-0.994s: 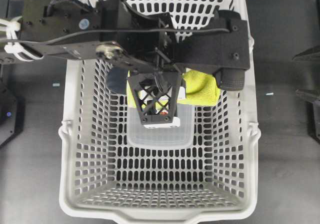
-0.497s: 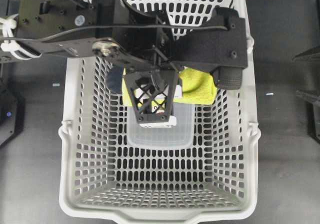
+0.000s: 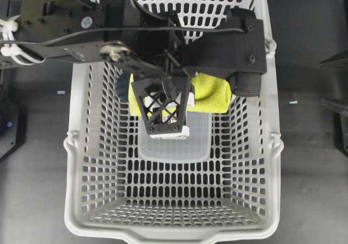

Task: Pick up the yellow cloth from the shopping basket with the left arm.
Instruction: 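Lift the pinched cloth upward out of the basket with the left gripper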

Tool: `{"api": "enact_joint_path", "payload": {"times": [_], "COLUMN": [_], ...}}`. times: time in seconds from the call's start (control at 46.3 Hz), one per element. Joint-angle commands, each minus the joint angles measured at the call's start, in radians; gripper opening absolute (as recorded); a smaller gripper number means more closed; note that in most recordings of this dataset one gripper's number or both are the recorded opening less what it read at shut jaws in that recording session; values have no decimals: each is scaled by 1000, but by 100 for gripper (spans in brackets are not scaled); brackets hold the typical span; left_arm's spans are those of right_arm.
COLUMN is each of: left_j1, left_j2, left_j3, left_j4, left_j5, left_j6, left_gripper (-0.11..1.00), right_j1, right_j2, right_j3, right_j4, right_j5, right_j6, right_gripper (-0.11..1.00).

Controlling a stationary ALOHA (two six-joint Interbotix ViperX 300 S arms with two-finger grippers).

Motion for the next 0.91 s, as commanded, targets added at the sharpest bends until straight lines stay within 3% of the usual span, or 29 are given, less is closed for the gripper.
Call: {"api": "enact_joint_path", "payload": {"times": [0.0, 0.475, 0.691, 0.886], "left_j1": [-2, -5, -3, -3], "left_j2": [-34, -31, -26, -25], "left_j3": [-21, -37, -71, -77], "left_j4": [5, 5, 5, 3], "left_j5": [-5, 0, 21, 34], "left_j6": [0, 12, 14, 17], "left_gripper": [15, 15, 15, 15], "right_j1": [3, 26, 26, 26], "right_j2": [3, -14, -14, -12], "right_j3": [-6, -2, 2, 3], "right_j4": [3, 3, 6, 6], "right_j5": [6, 41, 54, 49], "right_j6": [3, 6, 78, 84], "right_gripper": [76, 75, 75, 74]}}
